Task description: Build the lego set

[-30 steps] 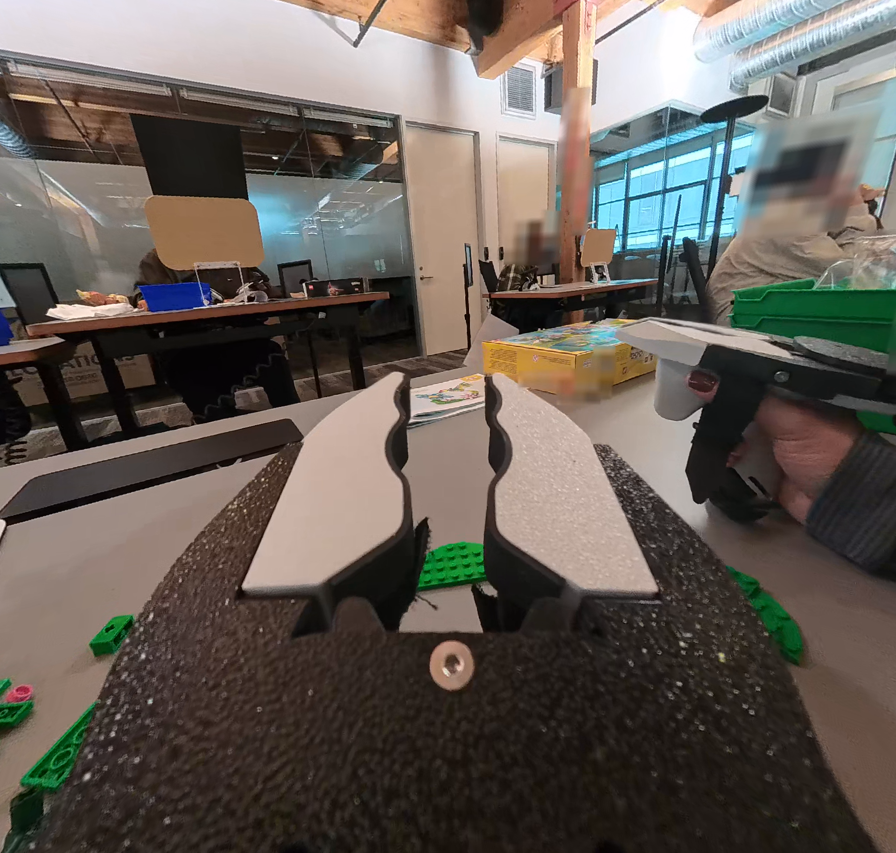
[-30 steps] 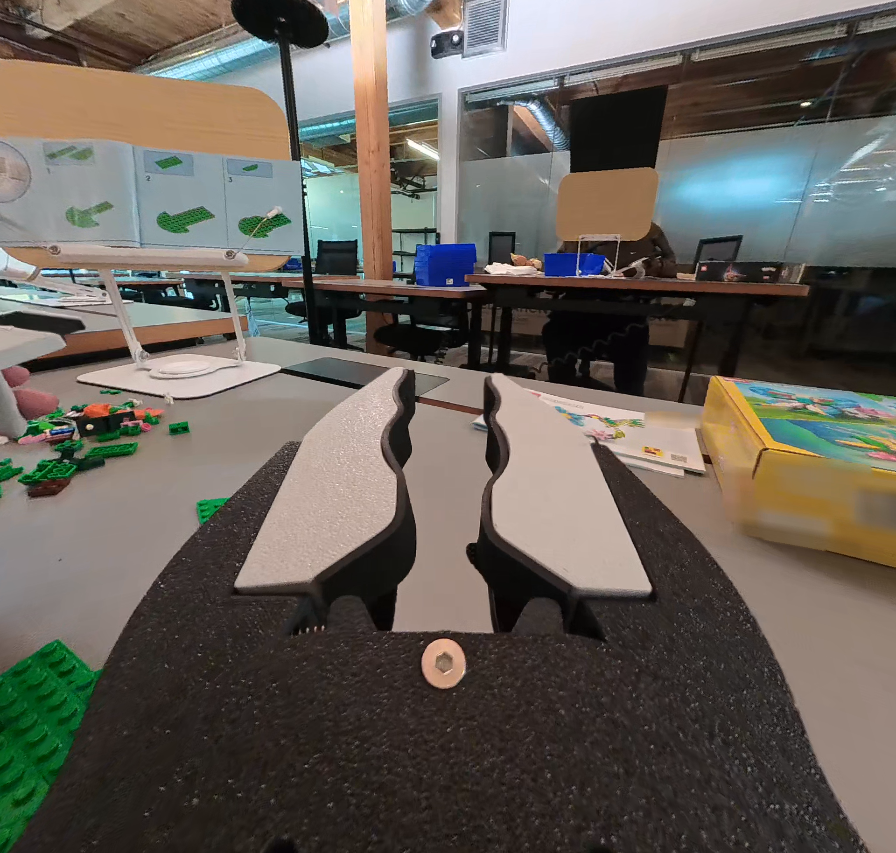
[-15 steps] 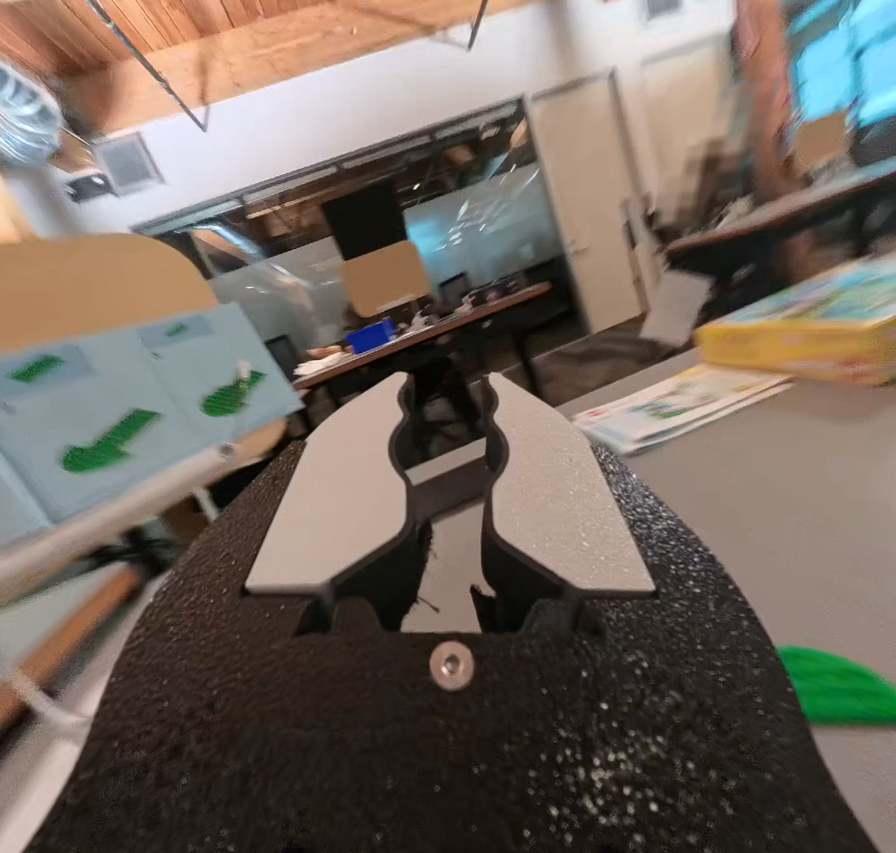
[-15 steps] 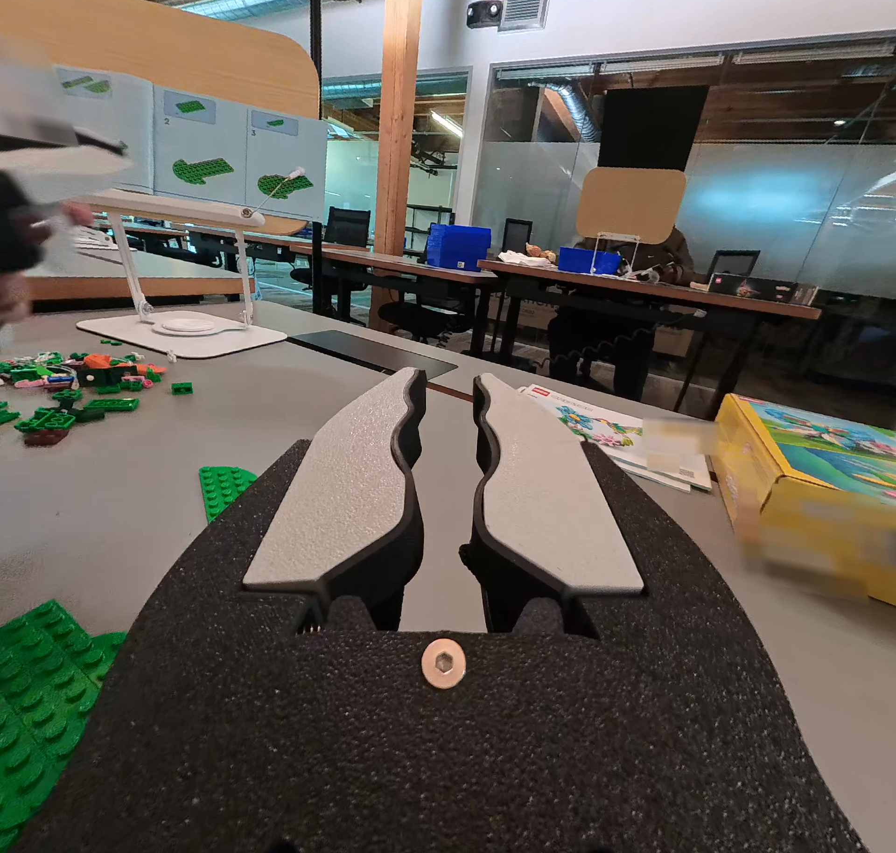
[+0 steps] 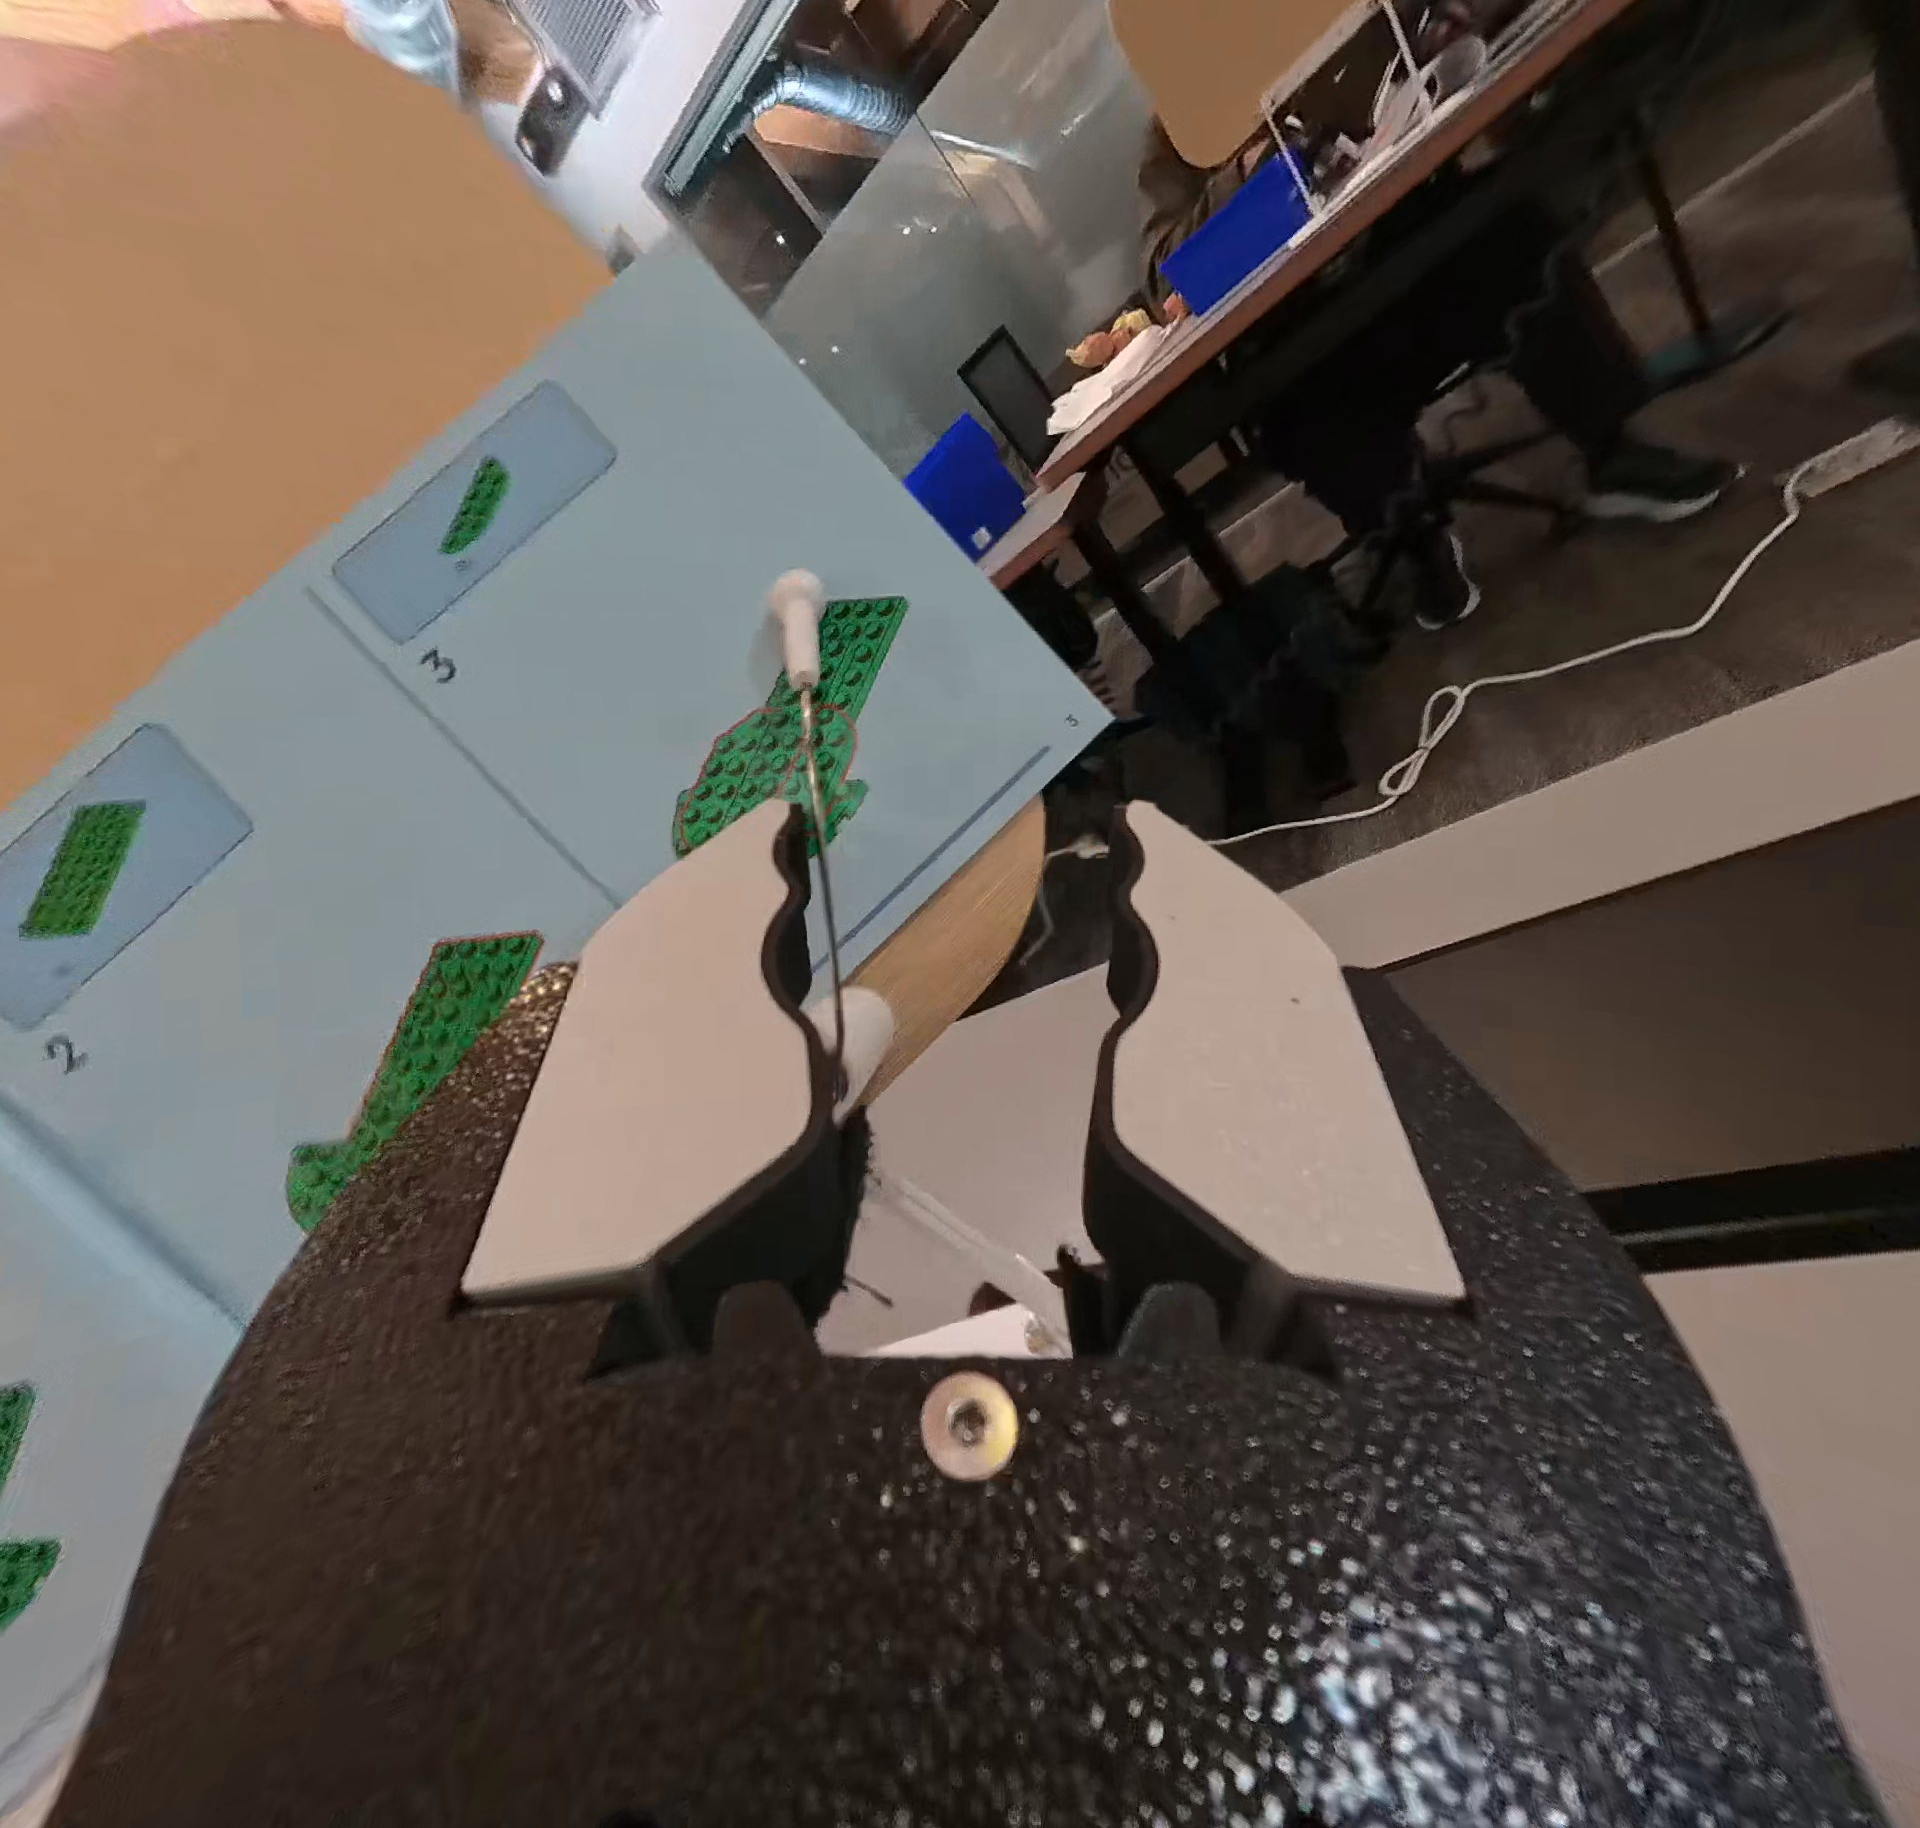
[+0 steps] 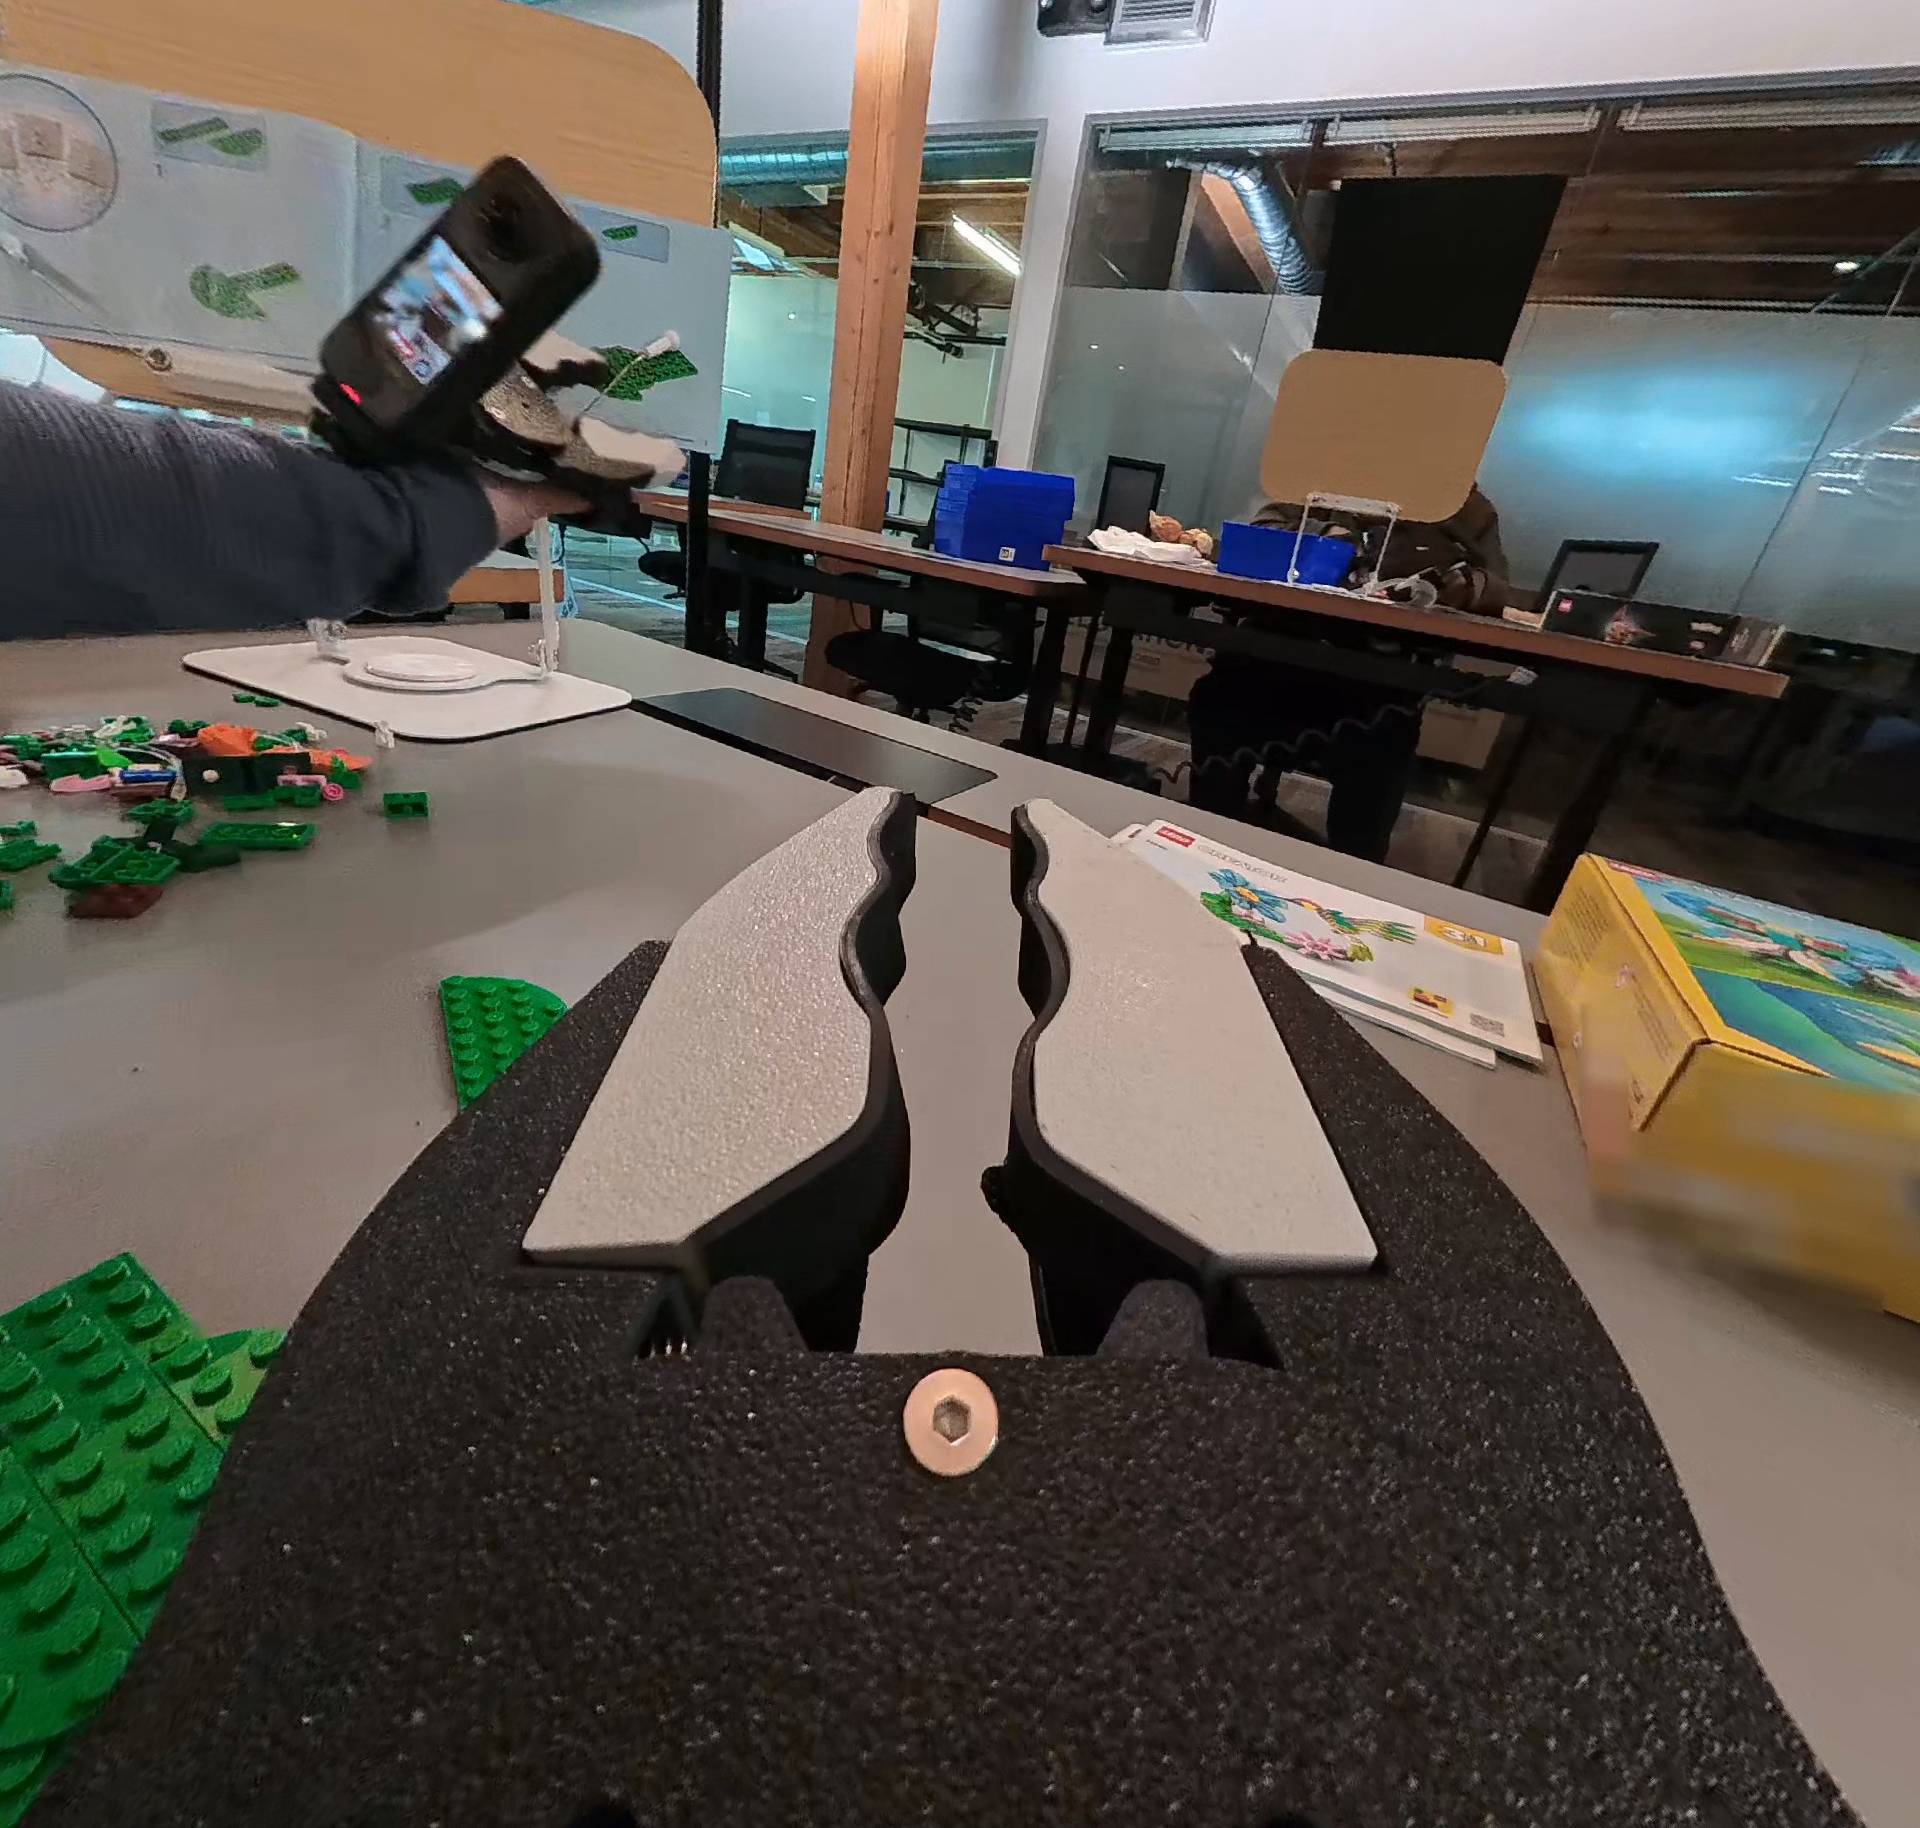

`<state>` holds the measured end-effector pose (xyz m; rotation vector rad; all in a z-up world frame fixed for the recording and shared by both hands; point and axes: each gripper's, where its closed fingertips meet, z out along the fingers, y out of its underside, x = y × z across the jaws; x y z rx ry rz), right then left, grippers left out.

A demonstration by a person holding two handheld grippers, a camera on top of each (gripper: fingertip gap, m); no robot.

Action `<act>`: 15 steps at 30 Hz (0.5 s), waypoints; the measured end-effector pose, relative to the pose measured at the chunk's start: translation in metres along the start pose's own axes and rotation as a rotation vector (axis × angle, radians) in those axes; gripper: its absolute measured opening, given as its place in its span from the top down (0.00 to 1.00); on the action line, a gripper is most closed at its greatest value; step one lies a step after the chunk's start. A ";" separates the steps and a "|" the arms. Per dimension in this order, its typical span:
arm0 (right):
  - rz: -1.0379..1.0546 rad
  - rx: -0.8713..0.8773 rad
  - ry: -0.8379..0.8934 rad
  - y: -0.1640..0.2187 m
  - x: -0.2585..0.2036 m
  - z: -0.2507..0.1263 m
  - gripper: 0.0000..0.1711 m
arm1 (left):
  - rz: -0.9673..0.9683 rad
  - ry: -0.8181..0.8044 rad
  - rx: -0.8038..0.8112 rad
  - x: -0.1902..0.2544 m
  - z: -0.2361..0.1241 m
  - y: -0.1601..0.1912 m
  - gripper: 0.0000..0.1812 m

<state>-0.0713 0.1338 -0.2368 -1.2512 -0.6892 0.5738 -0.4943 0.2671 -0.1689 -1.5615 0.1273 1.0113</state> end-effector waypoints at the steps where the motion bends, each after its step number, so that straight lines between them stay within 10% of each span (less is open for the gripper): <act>1: 0.000 0.000 0.000 0.000 0.000 0.000 0.90 | 0.042 -0.007 0.005 0.001 0.002 -0.001 0.69; 15: 0.001 -0.001 0.000 0.000 0.000 0.000 0.91 | 0.228 0.020 -0.041 -0.009 0.007 0.006 0.86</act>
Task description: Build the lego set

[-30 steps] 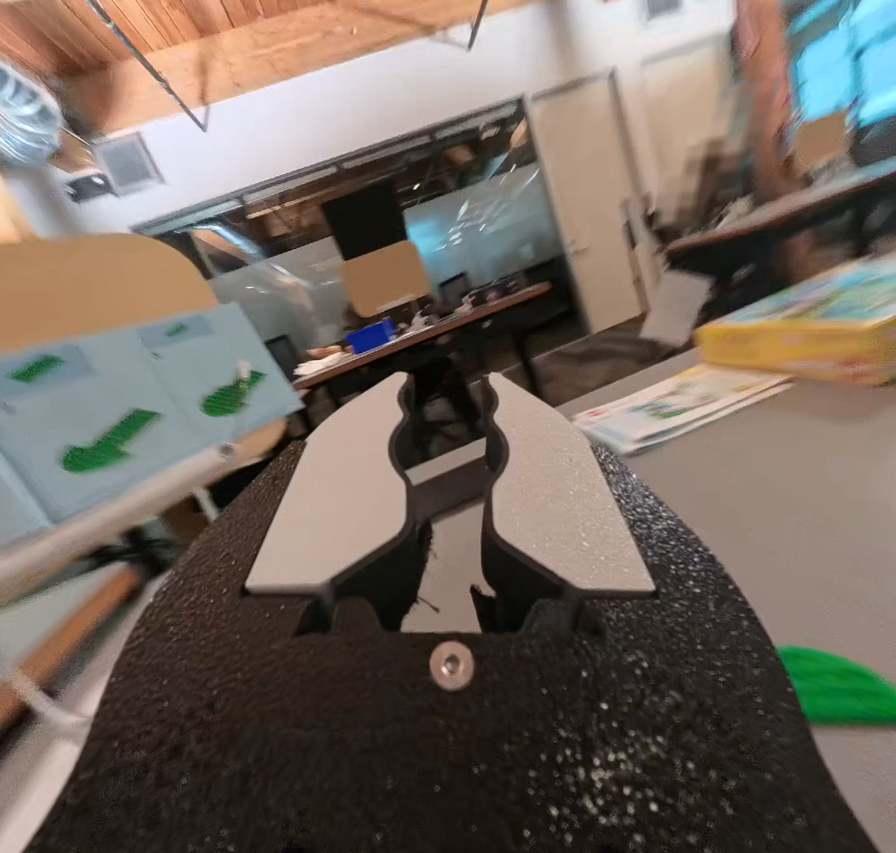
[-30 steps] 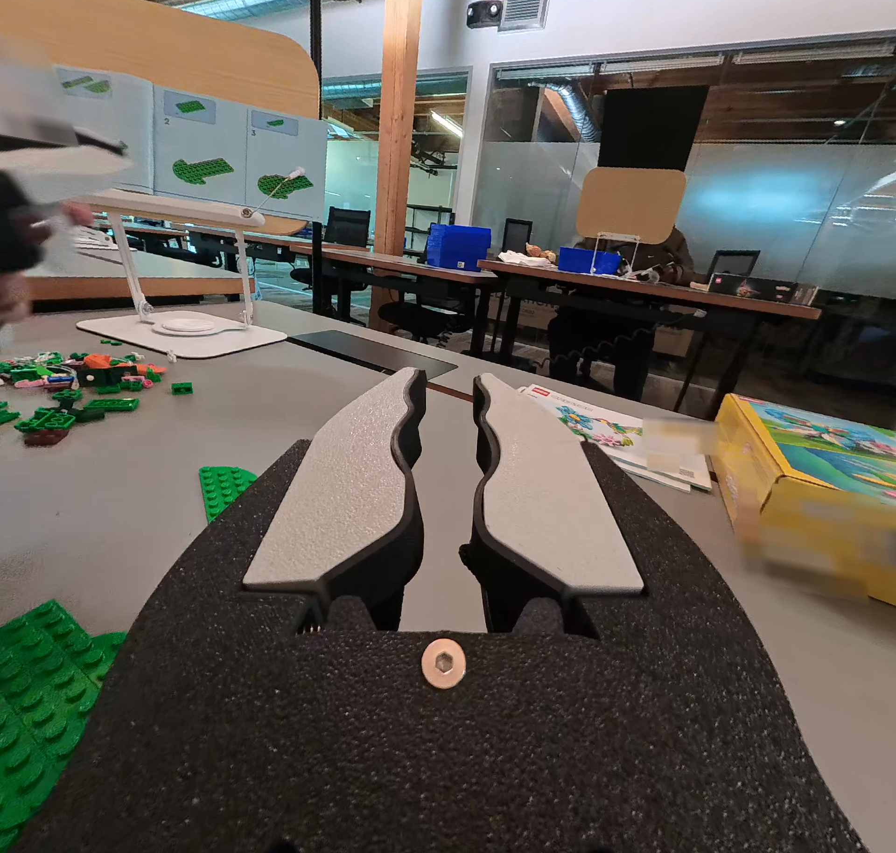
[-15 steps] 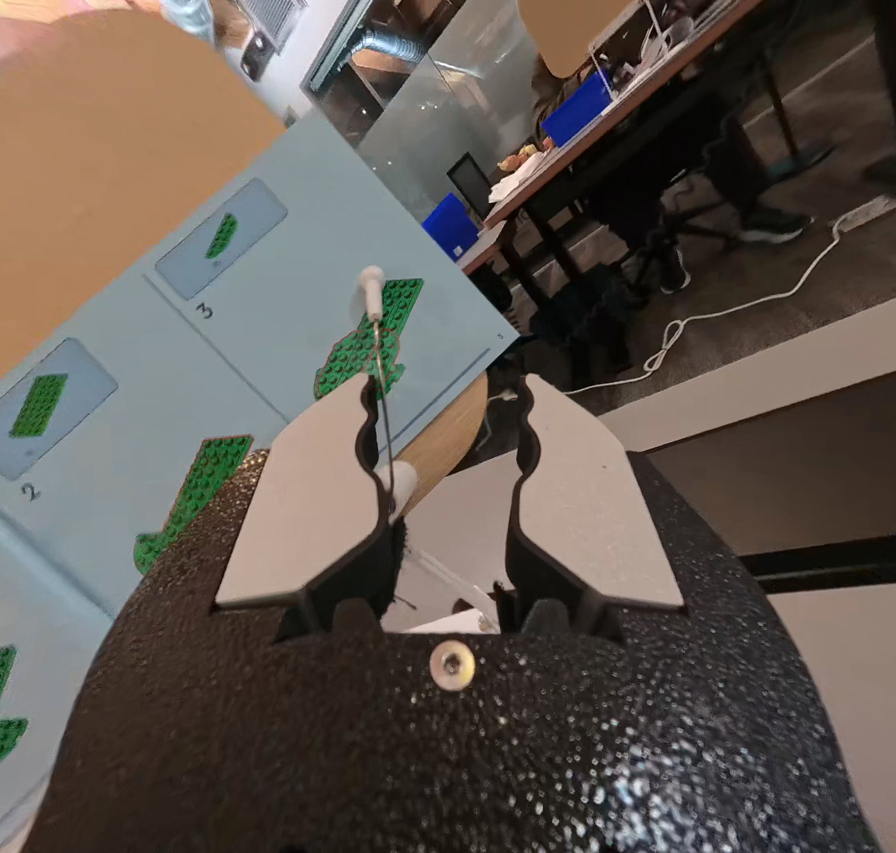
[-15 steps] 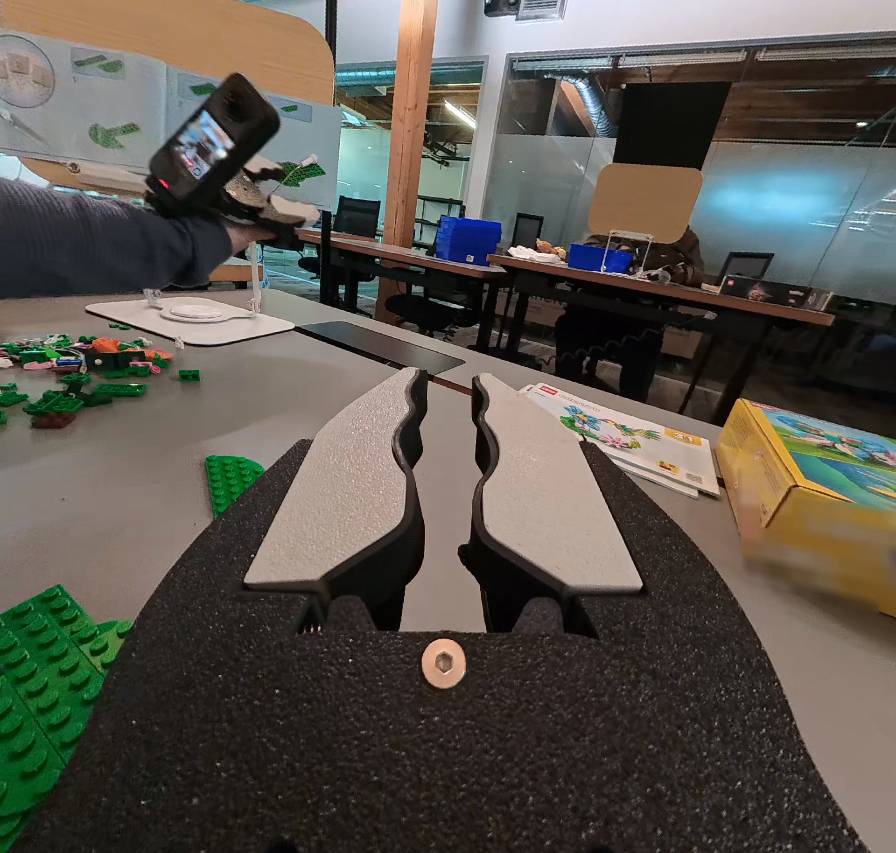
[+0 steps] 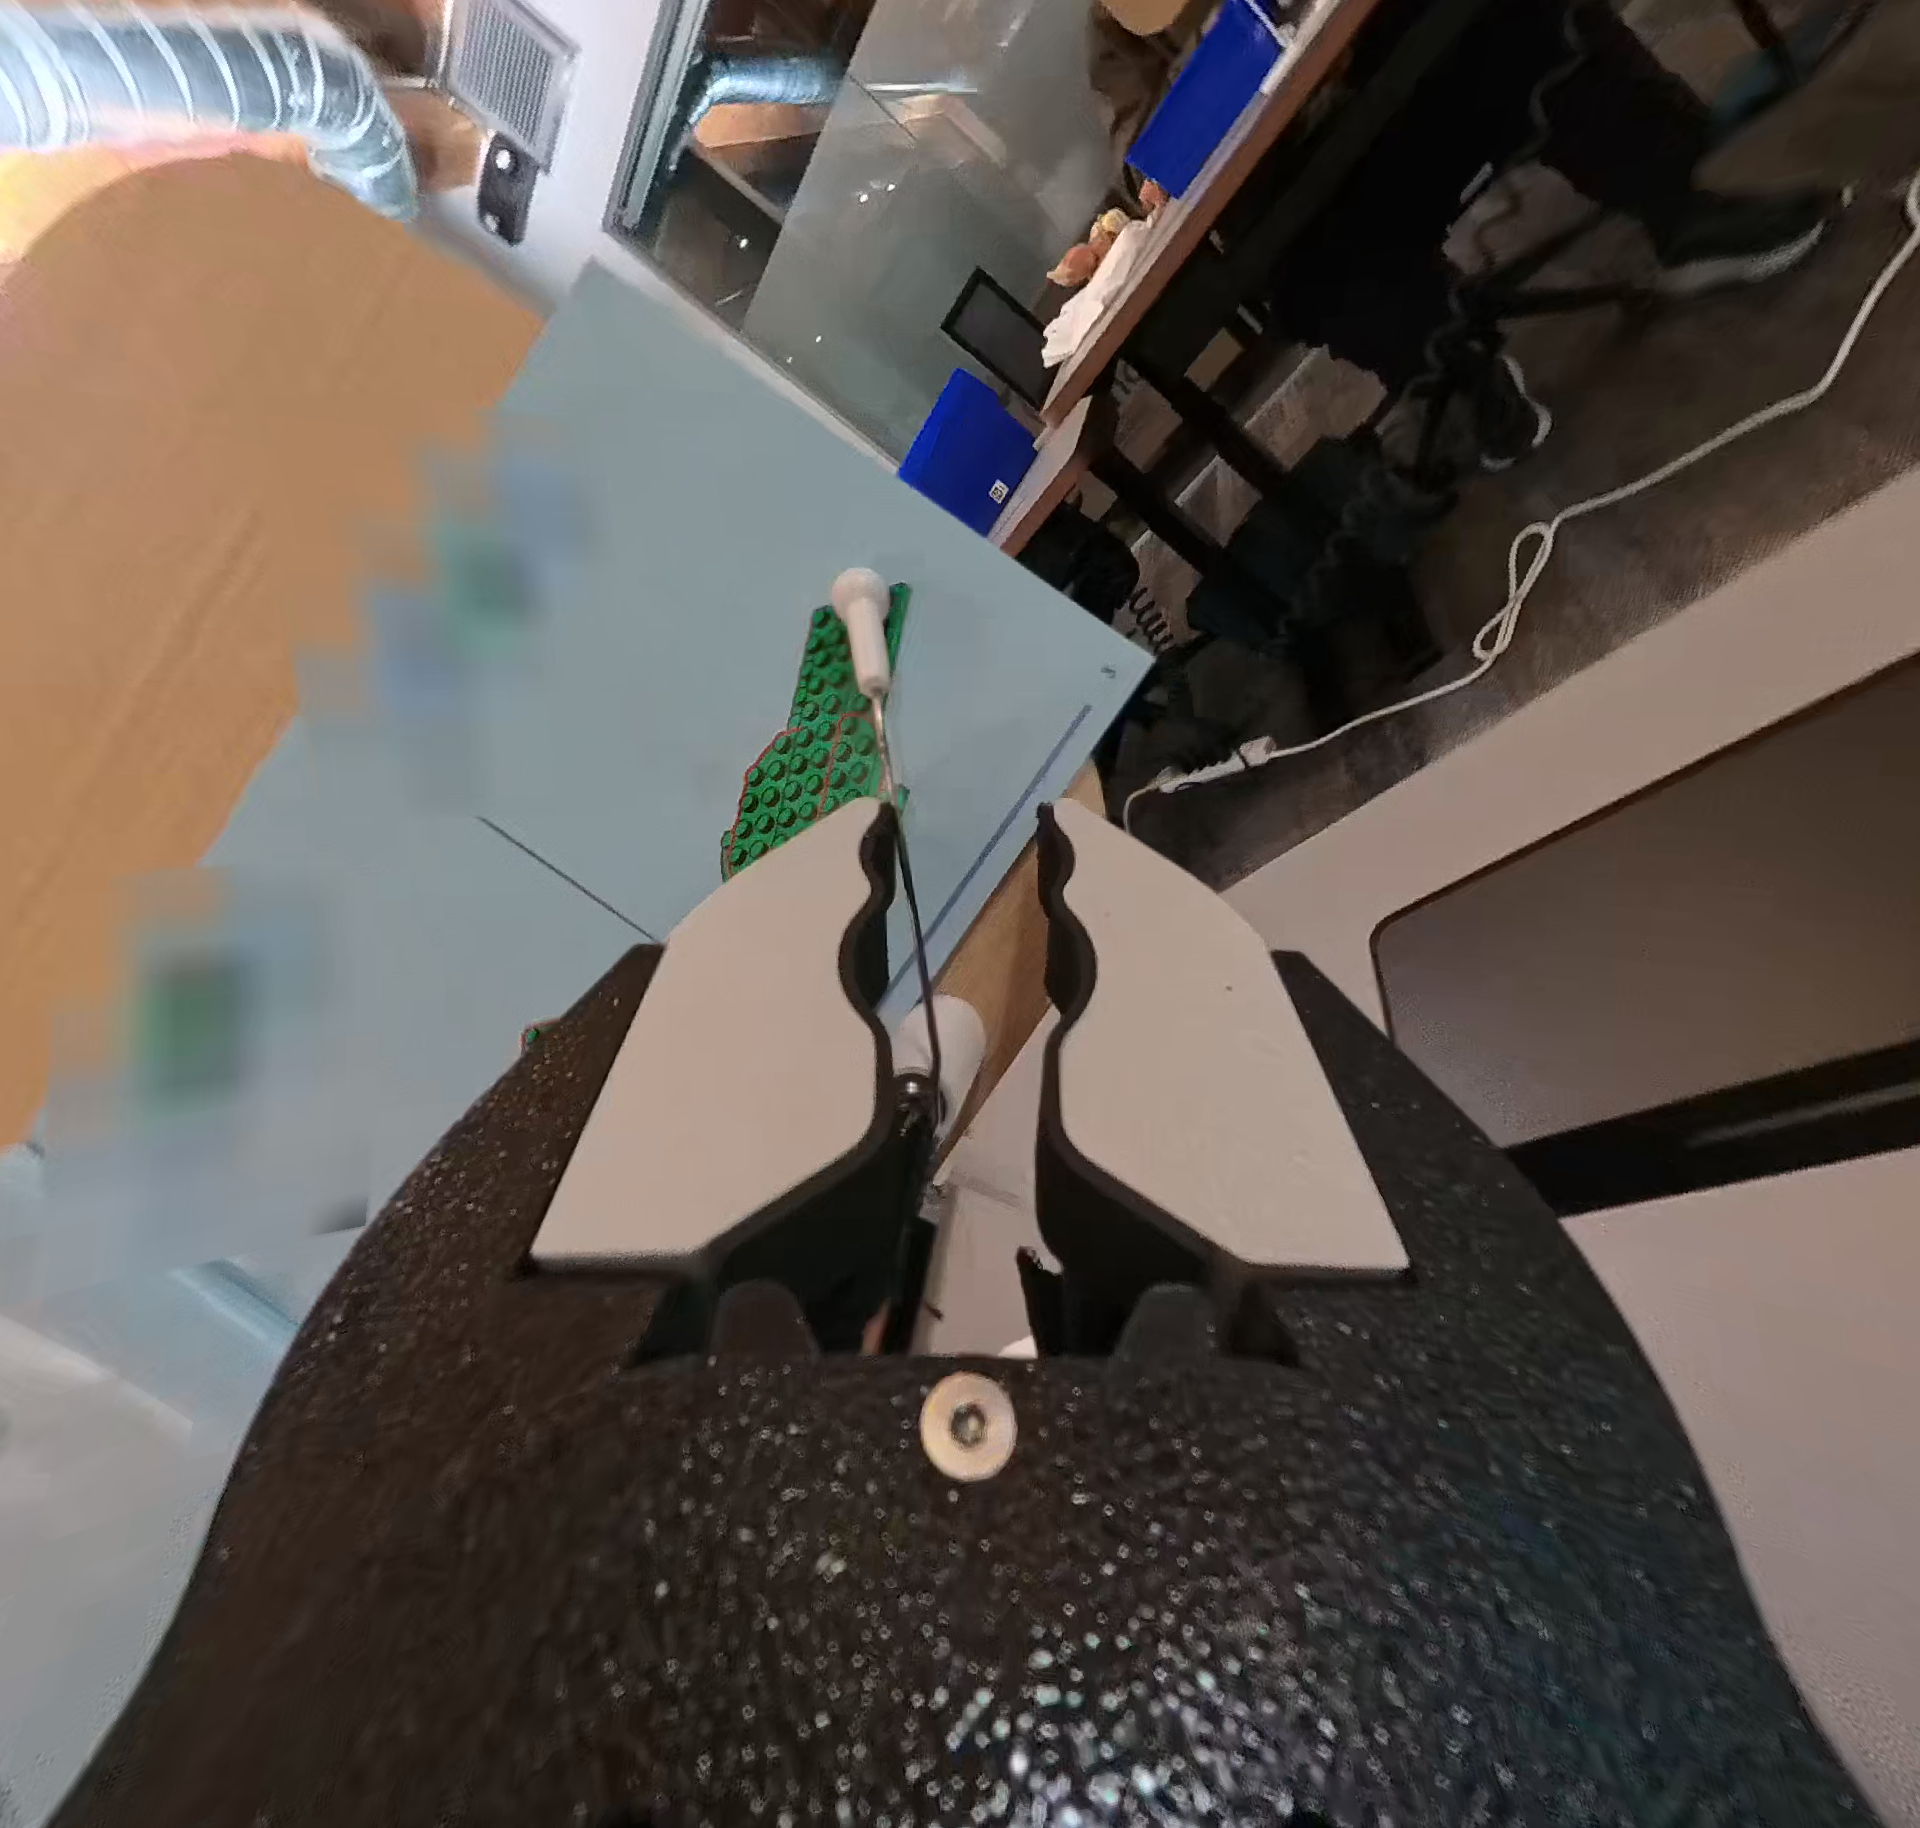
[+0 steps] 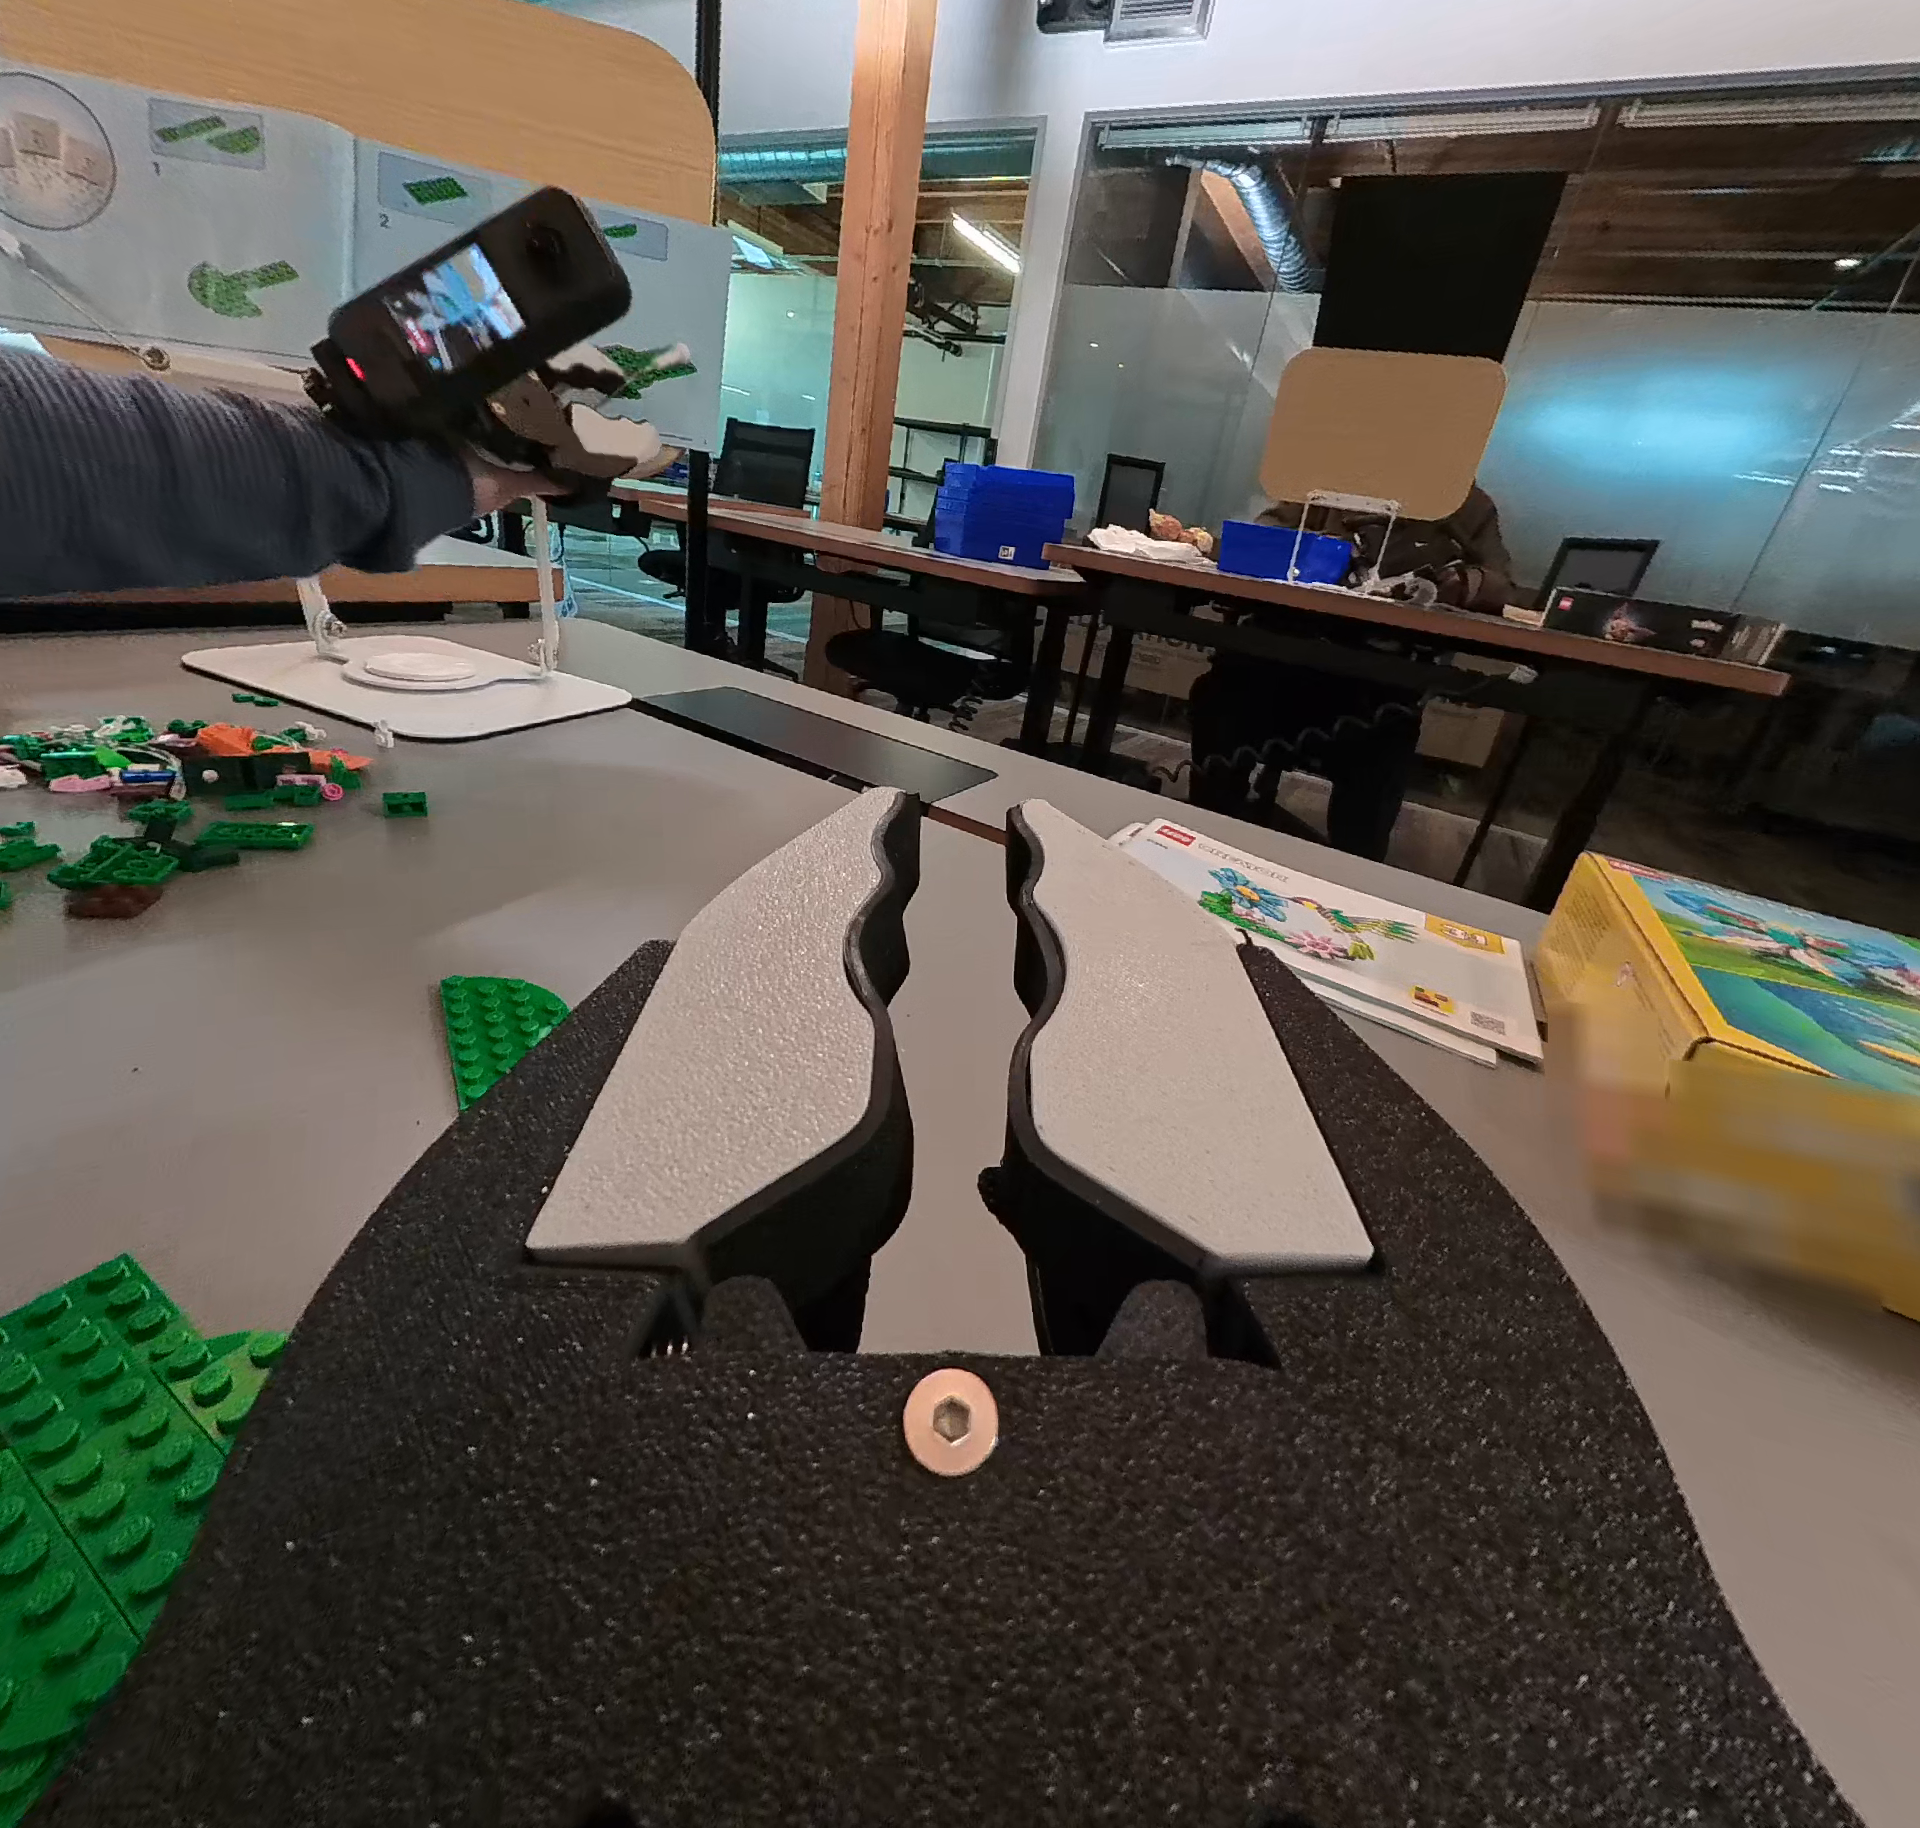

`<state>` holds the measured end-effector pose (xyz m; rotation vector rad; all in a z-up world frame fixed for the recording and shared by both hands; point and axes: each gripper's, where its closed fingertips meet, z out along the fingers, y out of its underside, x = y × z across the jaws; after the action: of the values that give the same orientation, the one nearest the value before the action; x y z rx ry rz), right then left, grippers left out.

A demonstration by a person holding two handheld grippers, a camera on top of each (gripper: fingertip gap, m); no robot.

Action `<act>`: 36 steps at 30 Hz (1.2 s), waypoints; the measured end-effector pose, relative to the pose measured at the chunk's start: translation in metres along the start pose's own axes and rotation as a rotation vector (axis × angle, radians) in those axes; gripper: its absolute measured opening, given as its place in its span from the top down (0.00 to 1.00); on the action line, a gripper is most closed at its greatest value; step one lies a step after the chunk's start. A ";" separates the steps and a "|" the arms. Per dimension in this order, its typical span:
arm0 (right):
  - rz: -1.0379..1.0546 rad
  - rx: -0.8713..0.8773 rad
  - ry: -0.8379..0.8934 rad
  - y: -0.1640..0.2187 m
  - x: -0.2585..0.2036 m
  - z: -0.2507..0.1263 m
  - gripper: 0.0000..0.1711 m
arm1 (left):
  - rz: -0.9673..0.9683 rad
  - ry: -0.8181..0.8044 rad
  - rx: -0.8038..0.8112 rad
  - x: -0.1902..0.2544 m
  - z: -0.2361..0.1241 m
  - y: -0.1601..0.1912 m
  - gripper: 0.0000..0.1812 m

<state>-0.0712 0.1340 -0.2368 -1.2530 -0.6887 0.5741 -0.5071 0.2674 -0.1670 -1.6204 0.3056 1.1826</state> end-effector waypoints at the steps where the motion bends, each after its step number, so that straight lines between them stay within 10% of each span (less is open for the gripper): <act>1: 0.001 0.000 0.000 0.000 0.000 0.000 0.91 | 0.044 0.009 -0.003 0.001 0.000 0.000 0.87; 11: -0.004 -0.003 -0.003 0.000 0.000 0.000 0.91 | 0.664 0.049 0.042 0.021 -0.002 0.009 1.00; 21: 0.011 0.001 -0.001 0.000 0.002 -0.001 0.91 | 0.568 0.001 0.169 -0.022 -0.078 0.042 0.86; 29: 0.012 0.000 -0.003 0.000 0.001 0.000 0.92 | 0.675 -0.091 -0.146 -0.117 -0.097 0.156 0.75; 36: 0.021 0.006 -0.003 -0.001 0.002 -0.001 0.92 | 0.631 -0.143 -0.290 -0.132 -0.105 0.179 0.74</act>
<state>-0.0693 0.1345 -0.2359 -1.2555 -0.6768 0.5948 -0.6386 0.0593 -0.1712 -1.7291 0.6039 1.8817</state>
